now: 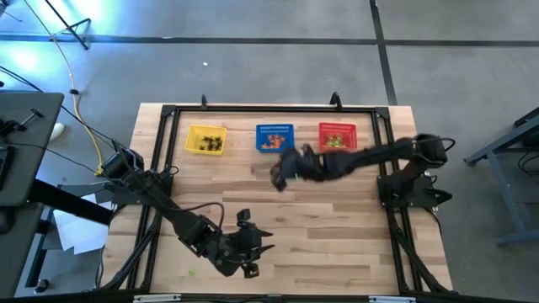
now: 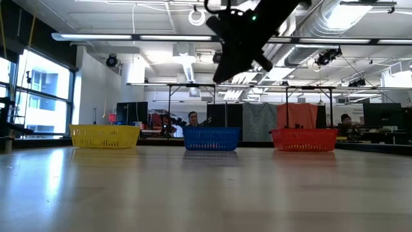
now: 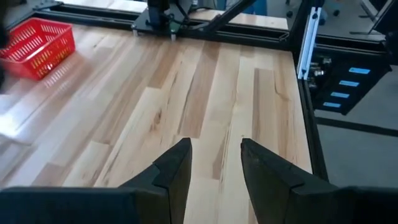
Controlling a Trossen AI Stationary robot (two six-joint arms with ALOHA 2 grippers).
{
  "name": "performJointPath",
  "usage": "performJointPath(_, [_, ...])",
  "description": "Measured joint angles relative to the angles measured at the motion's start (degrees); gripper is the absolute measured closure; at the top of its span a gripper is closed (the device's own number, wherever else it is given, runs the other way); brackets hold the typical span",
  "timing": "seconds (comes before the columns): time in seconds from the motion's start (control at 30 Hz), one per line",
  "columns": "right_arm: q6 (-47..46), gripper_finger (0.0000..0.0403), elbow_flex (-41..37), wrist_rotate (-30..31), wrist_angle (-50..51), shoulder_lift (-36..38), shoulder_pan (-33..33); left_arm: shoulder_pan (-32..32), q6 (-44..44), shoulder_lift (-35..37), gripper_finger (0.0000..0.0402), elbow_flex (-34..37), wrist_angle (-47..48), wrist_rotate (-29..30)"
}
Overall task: Sort Halloween decoration
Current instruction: Put the orange spider toy into the red basket
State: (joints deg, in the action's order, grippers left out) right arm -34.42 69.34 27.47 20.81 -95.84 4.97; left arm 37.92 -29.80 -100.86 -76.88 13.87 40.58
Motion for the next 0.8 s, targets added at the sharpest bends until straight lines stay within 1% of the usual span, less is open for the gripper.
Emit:
performJointPath(0.07, [2.0,0.0401,0.0,-3.0,-1.9,-0.2,-5.1,0.2,0.1,0.0,0.0273,0.0,0.1,0.9])
performJointPath(0.2, [4.3,0.0401,0.0,-7.2,-4.7,-0.9,-13.6,0.2,0.1,0.0,0.0273,0.0,1.6,2.5])
performJointPath(0.37, [6.0,0.0400,0.0,-14.8,-5.9,-3.2,-20.6,0.1,0.1,0.8,0.0273,0.1,6.2,5.6])
performJointPath(0.5, [8.0,0.0400,0.0,-18.5,-6.5,-6.1,-23.1,-0.4,2.9,1.7,0.0273,0.2,9.2,10.6])
performJointPath(0.63, [10.2,0.0397,0.0,-19.7,-8.1,-8.1,-23.7,-1.6,3.4,3.5,0.0273,0.1,10.1,10.7])
performJointPath(0.7, [11.0,0.0385,0.0,-20.0,-7.9,-8.2,-23.7,-2.0,2.8,4.2,0.0273,0.1,11.0,10.9])
performJointPath(0.8, [12.3,0.0354,0.0,-20.0,-8.3,-8.1,-23.7,-2.0,2.6,4.8,0.0273,0.1,11.1,11.3])
